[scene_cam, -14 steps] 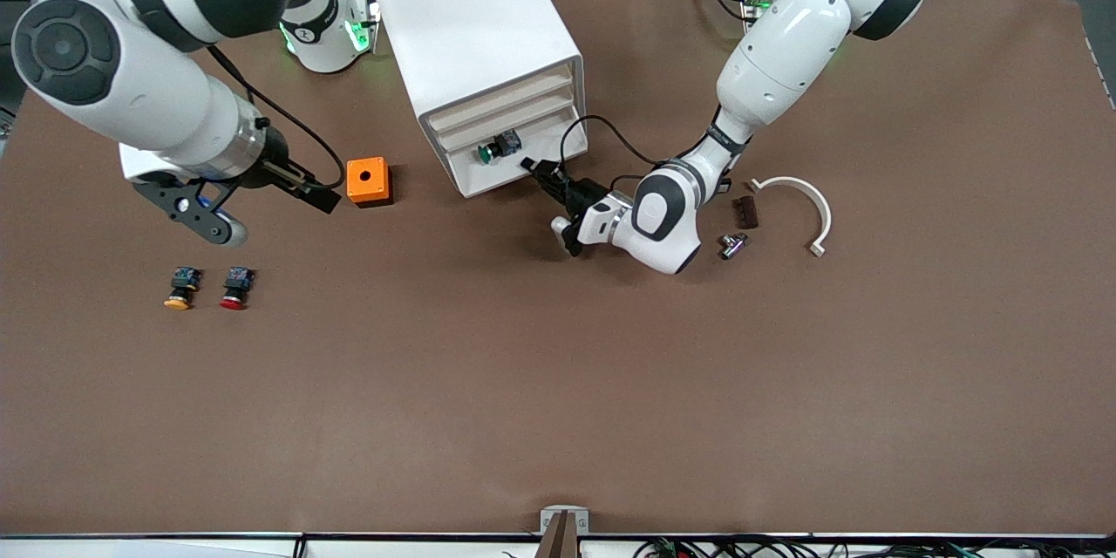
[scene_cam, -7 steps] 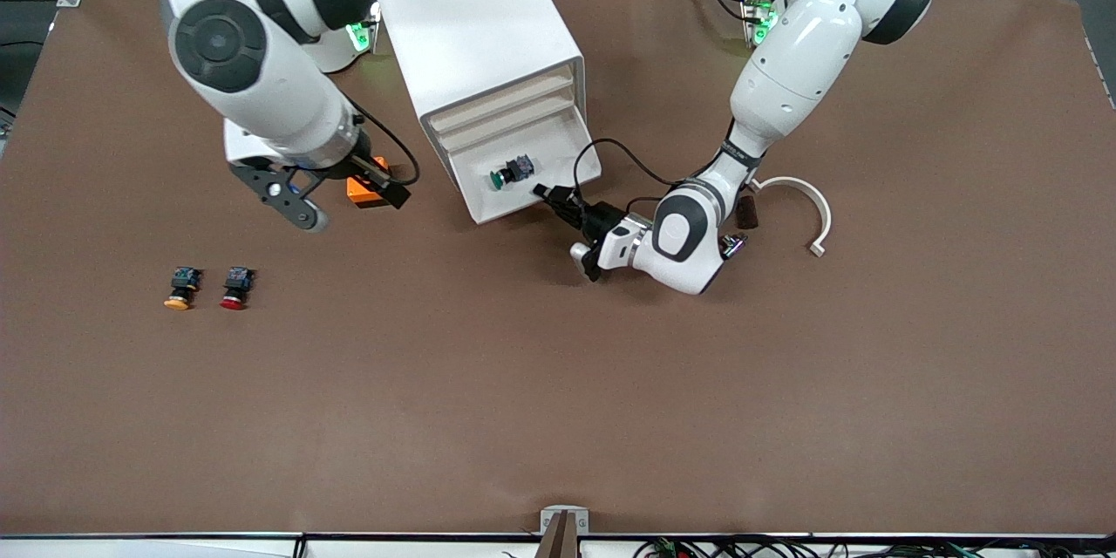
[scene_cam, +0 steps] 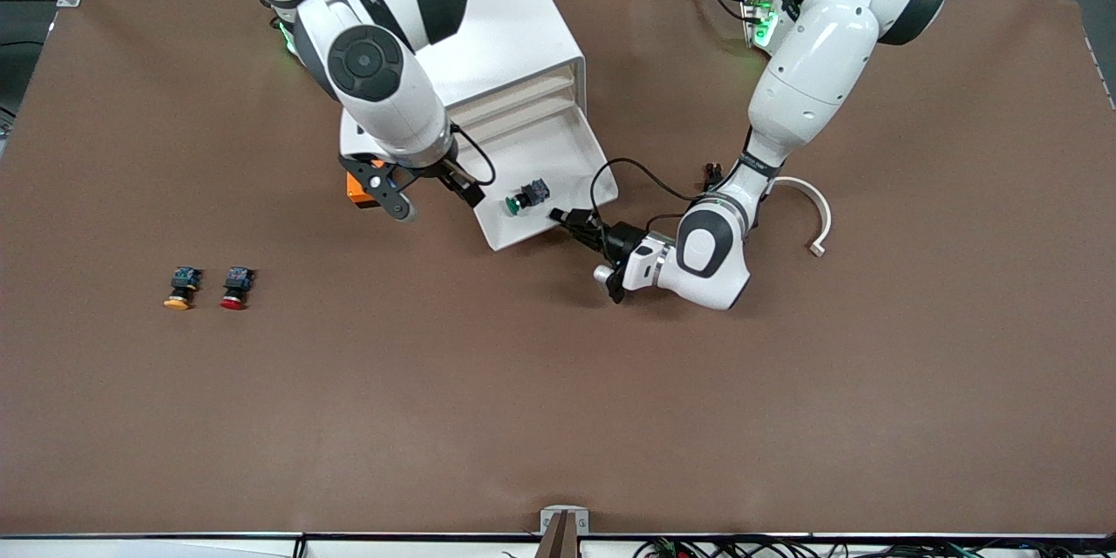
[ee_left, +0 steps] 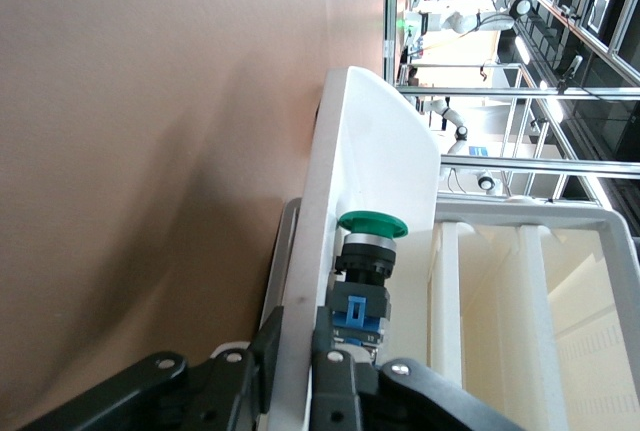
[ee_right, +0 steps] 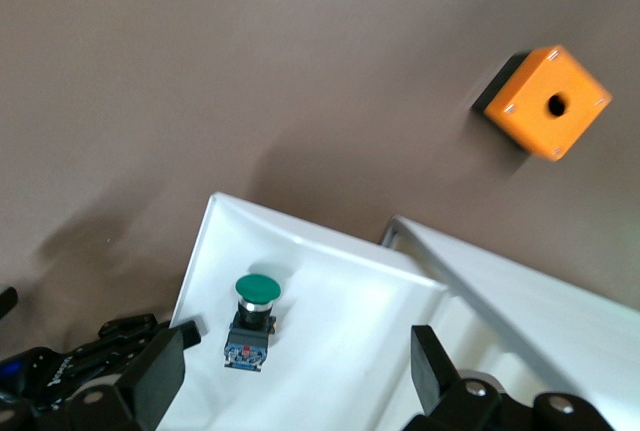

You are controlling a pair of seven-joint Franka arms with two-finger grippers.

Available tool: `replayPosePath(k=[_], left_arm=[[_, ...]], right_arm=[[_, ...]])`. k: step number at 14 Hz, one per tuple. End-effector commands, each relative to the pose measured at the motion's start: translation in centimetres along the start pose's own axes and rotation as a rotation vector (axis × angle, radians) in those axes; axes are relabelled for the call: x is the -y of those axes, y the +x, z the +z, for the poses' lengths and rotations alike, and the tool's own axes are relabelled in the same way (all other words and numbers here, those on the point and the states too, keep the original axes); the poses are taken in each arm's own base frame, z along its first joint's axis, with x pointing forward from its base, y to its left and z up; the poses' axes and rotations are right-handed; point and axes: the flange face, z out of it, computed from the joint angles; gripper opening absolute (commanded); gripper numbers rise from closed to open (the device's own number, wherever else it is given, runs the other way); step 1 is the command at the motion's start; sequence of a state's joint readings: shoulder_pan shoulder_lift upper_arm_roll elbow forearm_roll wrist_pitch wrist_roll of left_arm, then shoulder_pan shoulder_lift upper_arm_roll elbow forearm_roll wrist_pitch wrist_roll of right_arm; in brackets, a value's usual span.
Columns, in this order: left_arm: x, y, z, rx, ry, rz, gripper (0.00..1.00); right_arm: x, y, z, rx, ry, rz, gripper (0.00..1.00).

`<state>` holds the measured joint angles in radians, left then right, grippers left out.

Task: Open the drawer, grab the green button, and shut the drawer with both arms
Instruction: 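Release the drawer with the left gripper while the right gripper lowers inside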

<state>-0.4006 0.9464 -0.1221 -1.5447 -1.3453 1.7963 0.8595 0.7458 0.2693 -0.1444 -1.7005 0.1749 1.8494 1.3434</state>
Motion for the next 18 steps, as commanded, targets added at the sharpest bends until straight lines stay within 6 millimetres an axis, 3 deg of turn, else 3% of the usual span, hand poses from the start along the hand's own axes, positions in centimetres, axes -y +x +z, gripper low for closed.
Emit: replayPosePath(k=[1, 2, 3, 5, 9, 12, 18], left_arm=[[1.9, 0.6, -1.0, -0.026, 0.056, -0.035, 0.21], [1.6, 0.7, -1.0, -0.023, 0.059, -0.031, 0.44], [1.6, 0.7, -1.1, -0.025, 0.059, -0.028, 0.99], [1.8, 1.0, -3.3, -0.023, 0.103, -0.026, 1.00], [-1.3, 3.0, -8.1, 0.018, 0.197, -0.096, 1.00], [-3.3, 3.7, -10.2, 0.062, 0.279, -0.115, 1.00], [-6.6, 4.4, -15.8, 0.048, 0.473, -0.150, 1.00]], right_arm=[[1.0, -0.6, 1.2, 0.024, 0.014, 0.038, 1.00], [1.5, -1.3, 1.8, 0.018, 0.028, 0.042, 1.00], [2.1, -1.6, 2.6, 0.010, 0.041, 0.056, 1.00], [3.1, -1.8, 3.8, 0.003, 0.054, 0.083, 1.00], [4.8, -4.1, 6.5, -0.012, 0.049, 0.076, 1.00], [6.1, -5.3, 8.6, -0.025, 0.074, 0.096, 1.00], [6.5, -5.1, 11.4, -0.032, 0.041, 0.100, 1.00]])
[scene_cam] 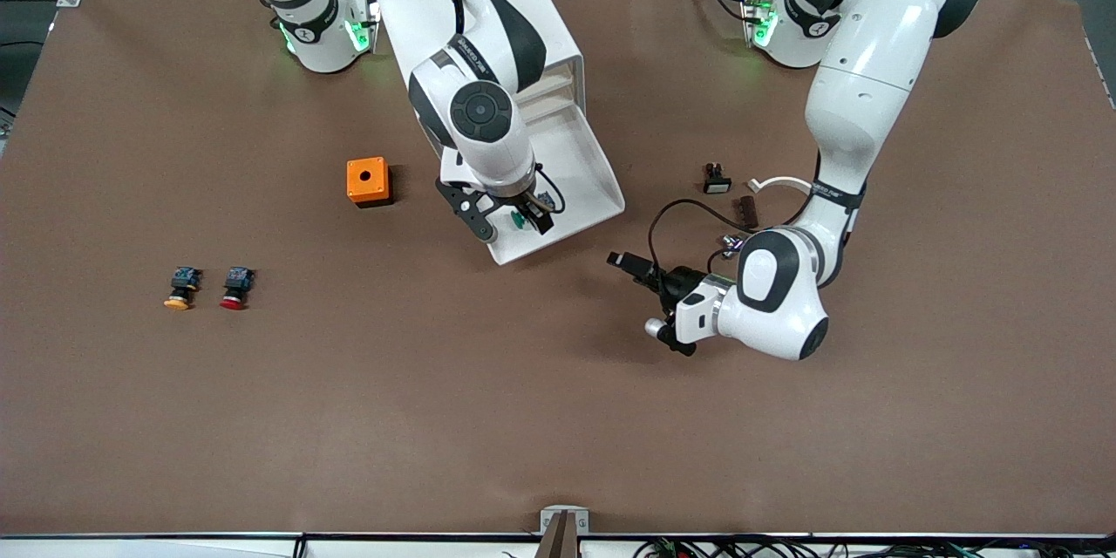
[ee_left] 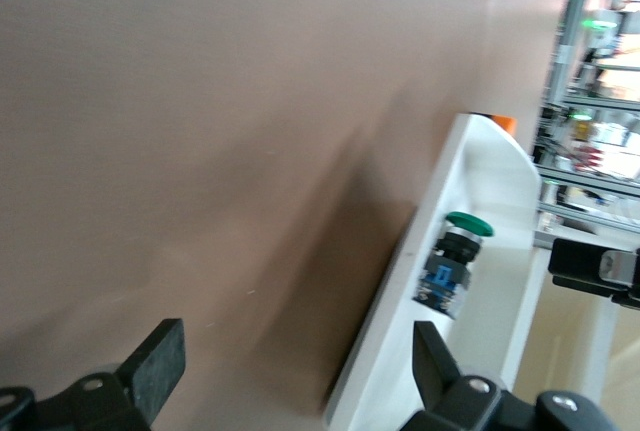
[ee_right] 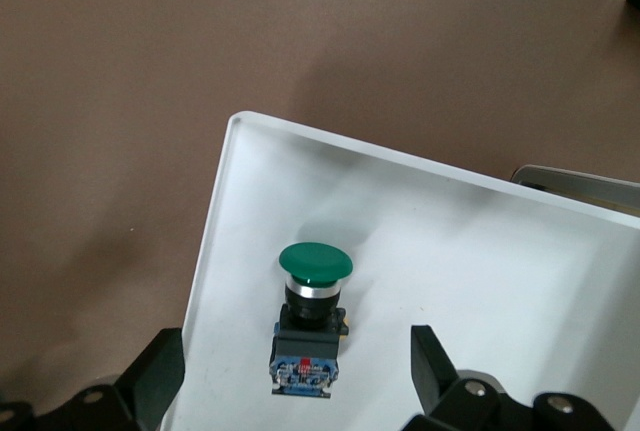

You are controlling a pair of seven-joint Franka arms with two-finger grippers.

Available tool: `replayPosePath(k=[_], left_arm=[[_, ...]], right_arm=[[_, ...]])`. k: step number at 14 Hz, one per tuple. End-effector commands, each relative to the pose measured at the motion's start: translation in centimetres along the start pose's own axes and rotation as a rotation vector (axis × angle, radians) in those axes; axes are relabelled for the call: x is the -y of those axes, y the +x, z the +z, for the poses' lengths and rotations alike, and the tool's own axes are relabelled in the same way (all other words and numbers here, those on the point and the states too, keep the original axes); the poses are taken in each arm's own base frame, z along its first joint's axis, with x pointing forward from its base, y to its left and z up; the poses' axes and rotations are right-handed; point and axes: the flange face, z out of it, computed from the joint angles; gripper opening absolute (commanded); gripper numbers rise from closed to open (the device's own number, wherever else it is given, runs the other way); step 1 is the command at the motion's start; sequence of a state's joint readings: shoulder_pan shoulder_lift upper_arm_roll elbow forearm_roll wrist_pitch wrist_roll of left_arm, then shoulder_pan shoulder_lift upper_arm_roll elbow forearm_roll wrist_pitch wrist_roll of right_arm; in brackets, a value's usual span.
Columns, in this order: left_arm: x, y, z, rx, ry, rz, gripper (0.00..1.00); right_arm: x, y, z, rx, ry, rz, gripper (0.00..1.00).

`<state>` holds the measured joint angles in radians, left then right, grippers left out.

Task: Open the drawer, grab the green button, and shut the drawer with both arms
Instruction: 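Release the drawer with the left gripper while the right gripper lowers inside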

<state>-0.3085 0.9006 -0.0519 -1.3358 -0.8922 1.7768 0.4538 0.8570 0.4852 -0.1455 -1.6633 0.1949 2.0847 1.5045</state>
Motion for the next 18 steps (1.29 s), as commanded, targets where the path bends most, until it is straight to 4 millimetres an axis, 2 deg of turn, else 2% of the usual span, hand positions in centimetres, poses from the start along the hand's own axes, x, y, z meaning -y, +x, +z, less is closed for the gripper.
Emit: replayPosePath(k=[1, 4, 6, 8, 11, 13, 14, 15, 18], left_arm=[[-0.6, -0.6, -2.9, 0.012, 0.107, -0.011, 1.00], [-0.9, -1.1, -6.4, 0.002, 0.233, -0.026, 1.00], [-0.6, -1.5, -7.6, 0.013, 0.315, -0.045, 1.00], [-1.6, -1.4, -9.8, -0.003, 0.418, -0.059, 1.00], [-3.3, -2.0, -12.1, -0.016, 0.556, -0.100, 1.00], [-4.8, -2.3, -12.6, -0.015, 0.654, -0.107, 1.00], [-4.8, -2.3, -12.6, -0.017, 0.693, -0.124, 1.00], [-5.6, -2.3, -12.7, -0.034, 0.706, -0.154, 1.00], [-8.3, -2.0, -10.3, -0.061, 0.826, -0.219, 1.00]], right_arm=[[0.6, -0.3, 1.2, 0.007, -0.011, 0.019, 1.00], [0.5, -1.7, 3.1, 0.002, -0.039, 0.004, 1.00], [0.6, -1.6, 4.0, 0.000, -0.051, 0.006, 1.00], [0.9, -1.9, 4.8, -0.003, -0.059, 0.003, 1.00], [0.8, -2.6, 5.3, -0.005, -0.064, -0.012, 1.00], [0.8, -3.0, 5.6, -0.006, -0.069, -0.017, 0.91], [0.8, -2.8, 6.0, -0.008, -0.075, -0.016, 0.86], [0.9, -3.2, 6.0, -0.008, -0.073, -0.021, 0.78], [1.3, -3.5, 6.0, -0.009, -0.067, -0.026, 0.46]])
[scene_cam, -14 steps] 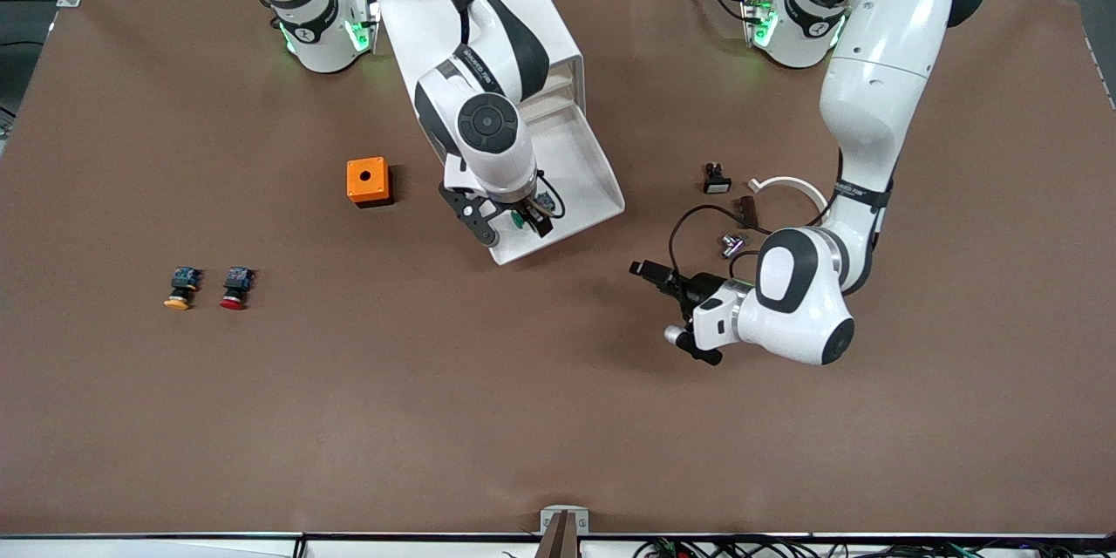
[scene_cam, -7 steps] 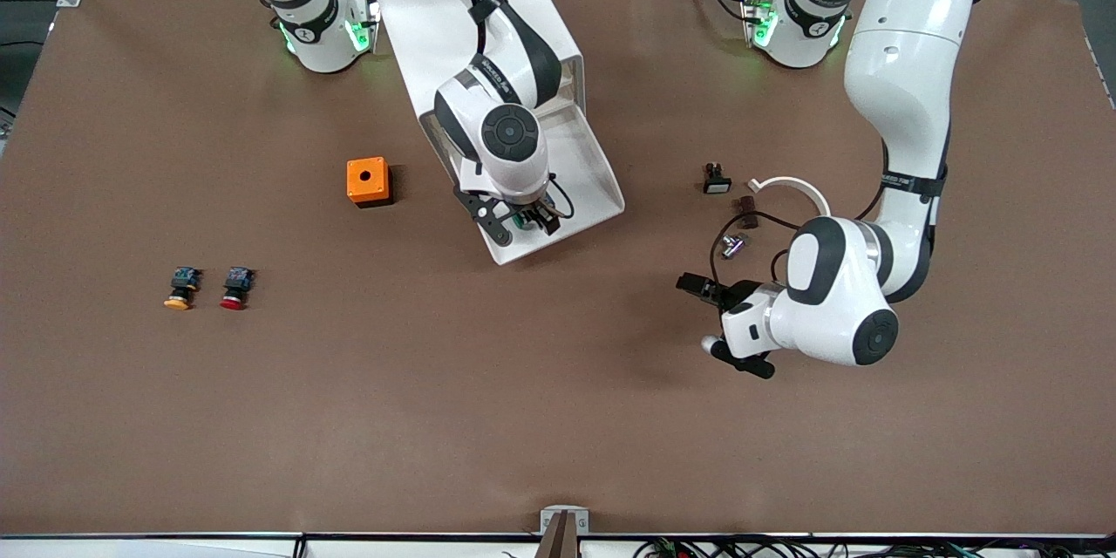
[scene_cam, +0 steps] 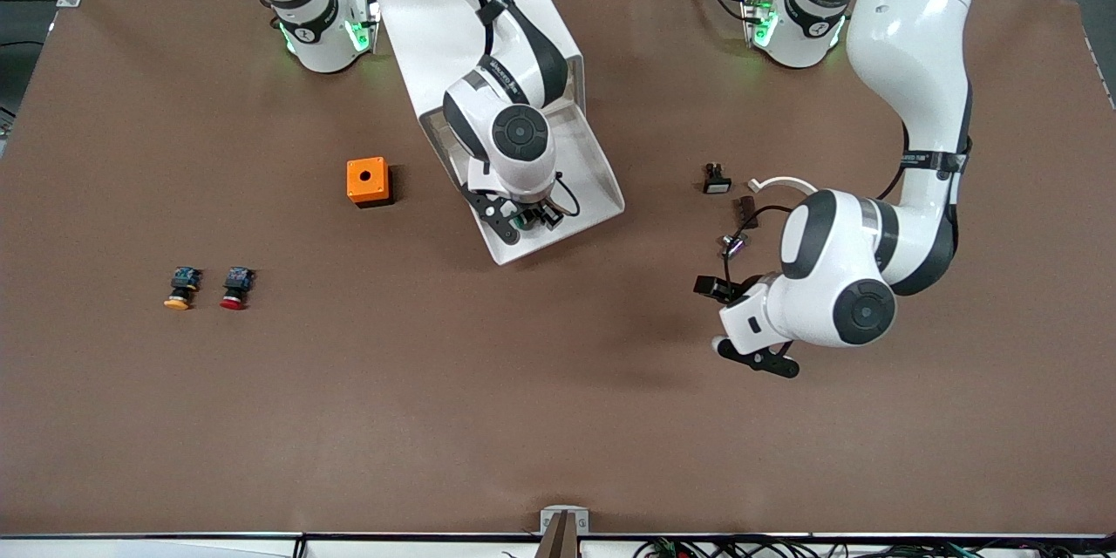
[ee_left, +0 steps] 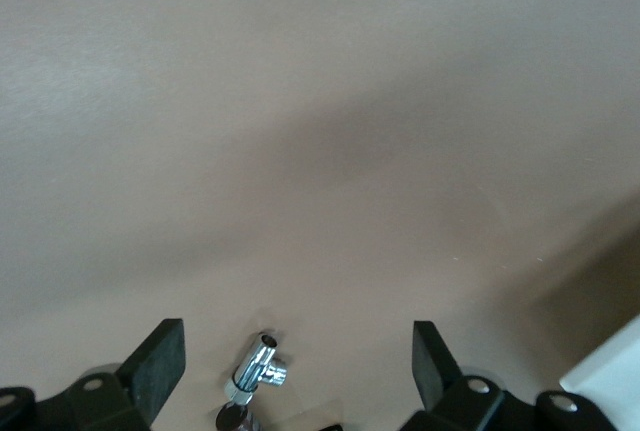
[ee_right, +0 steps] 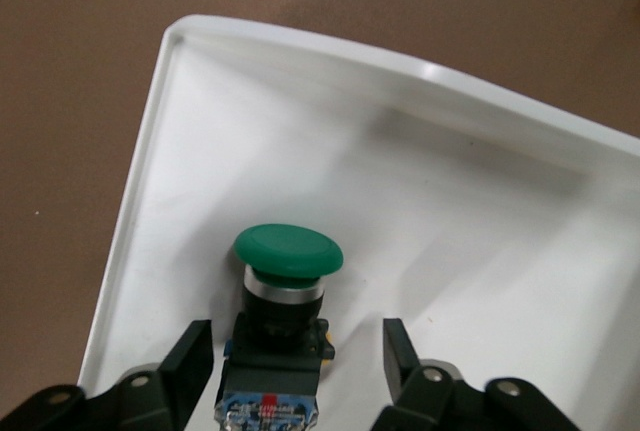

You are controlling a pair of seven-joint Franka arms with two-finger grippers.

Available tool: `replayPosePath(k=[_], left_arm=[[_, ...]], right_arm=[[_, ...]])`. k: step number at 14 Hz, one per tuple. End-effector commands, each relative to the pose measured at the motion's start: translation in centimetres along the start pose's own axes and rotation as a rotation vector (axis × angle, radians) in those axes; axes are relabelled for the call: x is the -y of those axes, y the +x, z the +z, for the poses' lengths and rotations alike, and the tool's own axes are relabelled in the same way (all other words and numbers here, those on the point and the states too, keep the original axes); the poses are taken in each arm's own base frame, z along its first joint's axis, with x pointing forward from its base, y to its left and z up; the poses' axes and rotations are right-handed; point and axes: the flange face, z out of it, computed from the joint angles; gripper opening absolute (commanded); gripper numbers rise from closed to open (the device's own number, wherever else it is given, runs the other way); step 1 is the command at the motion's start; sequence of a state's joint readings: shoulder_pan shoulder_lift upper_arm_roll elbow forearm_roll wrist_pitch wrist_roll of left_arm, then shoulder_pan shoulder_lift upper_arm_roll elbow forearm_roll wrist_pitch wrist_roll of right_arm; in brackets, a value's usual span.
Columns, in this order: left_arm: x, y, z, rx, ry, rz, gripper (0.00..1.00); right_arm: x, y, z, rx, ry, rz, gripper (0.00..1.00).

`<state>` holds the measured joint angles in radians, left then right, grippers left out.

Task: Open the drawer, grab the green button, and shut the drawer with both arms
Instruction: 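Grasp the green button with the right gripper and lift it out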

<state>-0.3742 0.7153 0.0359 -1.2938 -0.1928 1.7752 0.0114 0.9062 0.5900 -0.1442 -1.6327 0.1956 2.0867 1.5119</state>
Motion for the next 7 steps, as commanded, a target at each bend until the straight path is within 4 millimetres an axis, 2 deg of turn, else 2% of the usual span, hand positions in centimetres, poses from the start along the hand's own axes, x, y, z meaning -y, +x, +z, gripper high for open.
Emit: replayPosePath(k=[1, 2, 4, 6, 7], left_arm=[[-2.4, -0.6, -0.7, -0.014, 0.079, -0.096, 1.00], [-3.4, -0.8, -1.0, -0.022, 0.081, -0.137, 1.00], [-5.5, -1.0, -0.5, -0.026, 0.092, -0.226, 1.00], [-7.0, -1.2, -0.3, -0.030, 0.095, -0.270, 1.00], [-7.3, -1.2, -0.2, -0.031, 0.096, -0.284, 1.00]], right_arm=[[0.8, -0.6, 0.0, 0.011, 0.010, 0.010, 0.38], [0.9, -0.5, -0.1, 0.010, 0.010, 0.011, 0.28], [1.2, -0.7, -0.9, 0.010, 0.017, 0.002, 0.16], [1.4, -0.9, -2.8, 0.015, 0.014, -0.004, 0.10], [1.4, -0.5, -4.4, 0.022, -0.013, -0.009, 0.09]])
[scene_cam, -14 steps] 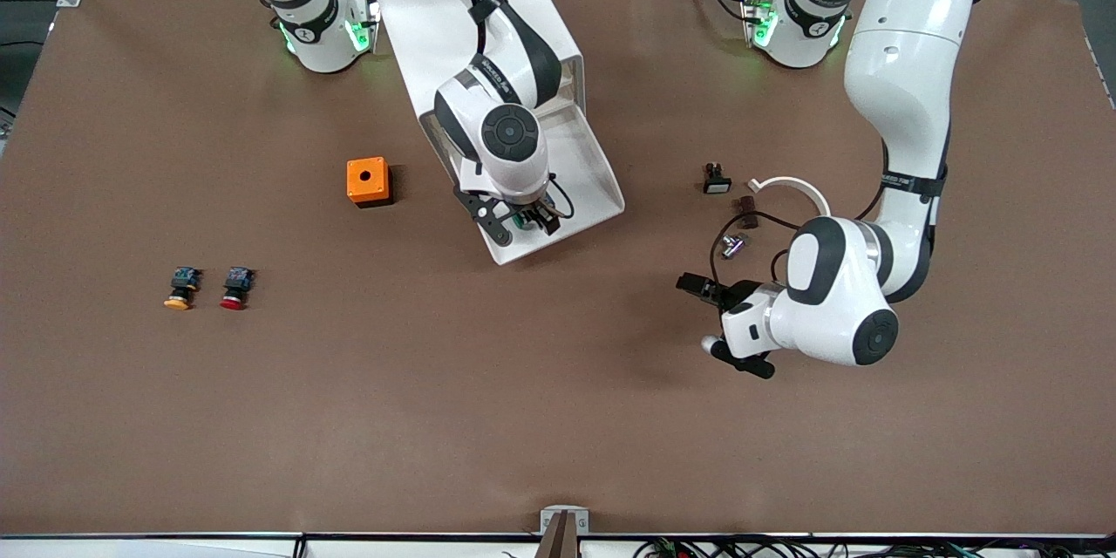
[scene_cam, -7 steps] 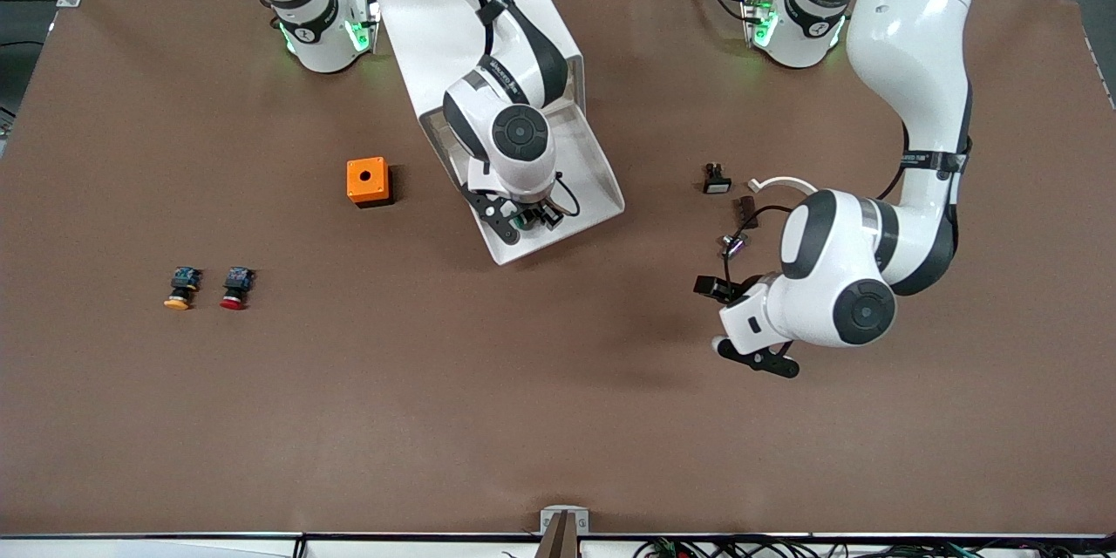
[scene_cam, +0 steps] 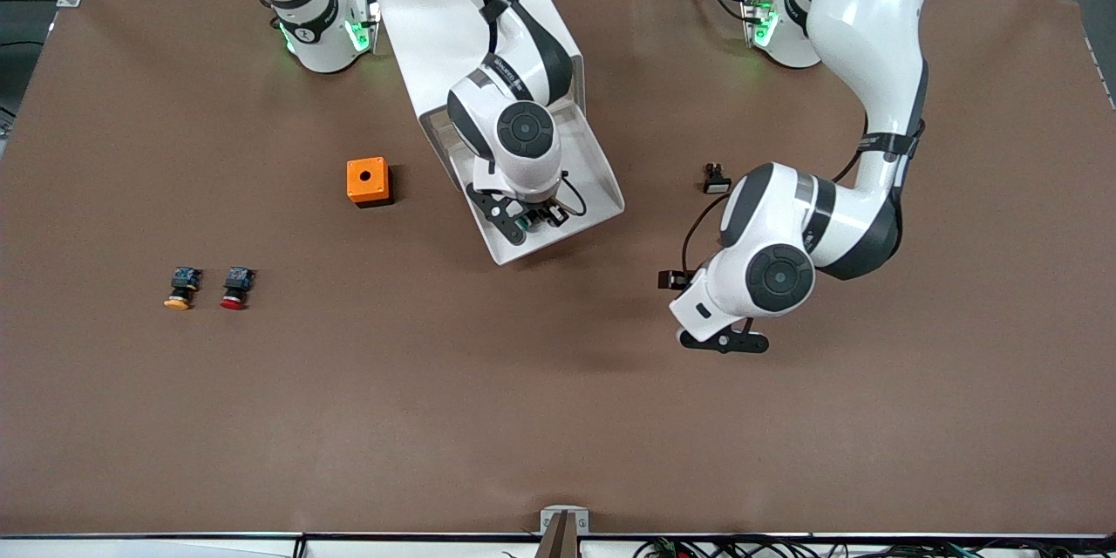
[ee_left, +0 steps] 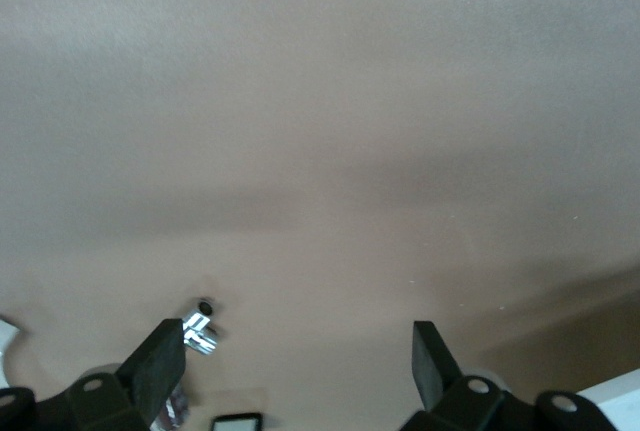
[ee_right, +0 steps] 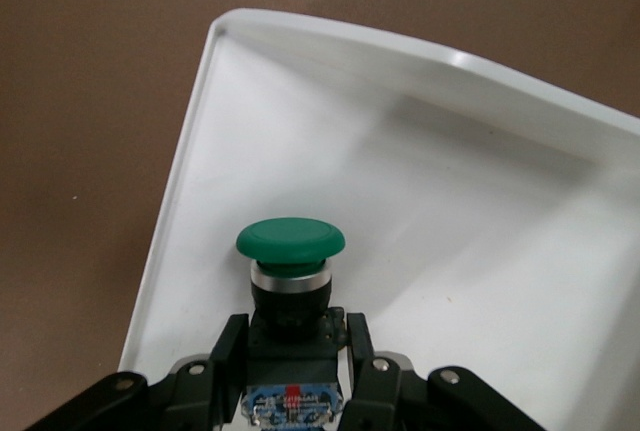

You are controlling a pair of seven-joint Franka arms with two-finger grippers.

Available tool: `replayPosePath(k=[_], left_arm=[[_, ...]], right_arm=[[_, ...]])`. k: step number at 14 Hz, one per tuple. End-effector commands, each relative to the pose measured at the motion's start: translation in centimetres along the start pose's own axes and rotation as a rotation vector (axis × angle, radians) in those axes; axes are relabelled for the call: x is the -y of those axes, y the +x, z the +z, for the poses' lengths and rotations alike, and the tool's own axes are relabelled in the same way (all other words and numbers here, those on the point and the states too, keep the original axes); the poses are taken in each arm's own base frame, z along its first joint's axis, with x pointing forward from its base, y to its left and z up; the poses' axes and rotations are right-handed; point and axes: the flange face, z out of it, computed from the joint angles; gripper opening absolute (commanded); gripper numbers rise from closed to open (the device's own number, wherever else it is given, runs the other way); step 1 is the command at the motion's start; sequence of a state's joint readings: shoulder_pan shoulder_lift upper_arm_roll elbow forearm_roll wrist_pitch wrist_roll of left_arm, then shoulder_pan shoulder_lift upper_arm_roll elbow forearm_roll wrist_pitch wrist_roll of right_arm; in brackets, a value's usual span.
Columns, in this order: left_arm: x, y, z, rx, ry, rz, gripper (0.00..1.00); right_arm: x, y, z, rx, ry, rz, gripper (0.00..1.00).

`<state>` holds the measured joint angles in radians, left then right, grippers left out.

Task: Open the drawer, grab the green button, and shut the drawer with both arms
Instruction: 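Grasp the green button with the right gripper and lift it out, then carry the green button toward the red button while the left gripper pushes the drawer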

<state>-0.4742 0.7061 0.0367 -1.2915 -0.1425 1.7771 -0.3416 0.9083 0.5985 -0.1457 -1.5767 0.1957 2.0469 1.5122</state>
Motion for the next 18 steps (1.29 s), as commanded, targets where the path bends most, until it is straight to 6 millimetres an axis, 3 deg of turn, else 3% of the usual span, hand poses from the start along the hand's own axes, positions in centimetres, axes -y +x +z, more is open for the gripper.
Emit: replayPosePath(k=[1, 3, 5, 7, 9, 10, 13, 14, 16, 18], left_arm=[[-0.9, -0.8, -0.7, -0.020, 0.024, -0.060, 1.00], [-2.2, -1.2, -0.3, -0.022, 0.028, -0.091, 1.00], [-3.6, -1.6, -0.1, -0.043, 0.023, -0.153, 1.00], [-5.3, -2.0, 0.6, -0.058, 0.014, -0.207, 1.00], [-6.1, -2.0, 1.3, -0.067, 0.002, -0.300, 1.00], [-7.6, -2.4, 1.5, -0.089, -0.008, -0.328, 1.00], [-11.0, -3.4, 3.1, -0.134, -0.033, -0.400, 1.00], [-17.6, -6.6, 10.3, -0.203, -0.085, -0.492, 1.00], [-17.8, -6.7, 10.6, -0.205, -0.086, -0.493, 1.00], [-17.8, -6.6, 10.5, -0.206, -0.087, -0.489, 1.00]], right_arm=[[0.6, 0.4, -5.0, 0.019, -0.061, -0.006, 0.08], [-0.1, 2.7, -8.9, 0.036, -0.135, -0.037, 0.07], [-2.2, 6.1, -13.5, 0.067, -0.154, -0.125, 0.06], [-5.1, 12.7, -17.9, 0.115, -0.134, -0.222, 0.05], [-8.2, 19.1, -20.0, 0.162, -0.138, -0.343, 0.06], [-9.7, 22.2, -20.6, 0.168, -0.134, -0.387, 0.06], [-13.1, 28.8, -20.2, 0.160, -0.144, -0.519, 0.06], [-21.0, 40.6, -12.9, 0.081, -0.065, -0.744, 0.06], [-22.0, 42.3, -11.5, 0.079, -0.058, -0.751, 0.06], [-22.1, 42.4, -11.4, 0.075, -0.058, -0.750, 0.06]])
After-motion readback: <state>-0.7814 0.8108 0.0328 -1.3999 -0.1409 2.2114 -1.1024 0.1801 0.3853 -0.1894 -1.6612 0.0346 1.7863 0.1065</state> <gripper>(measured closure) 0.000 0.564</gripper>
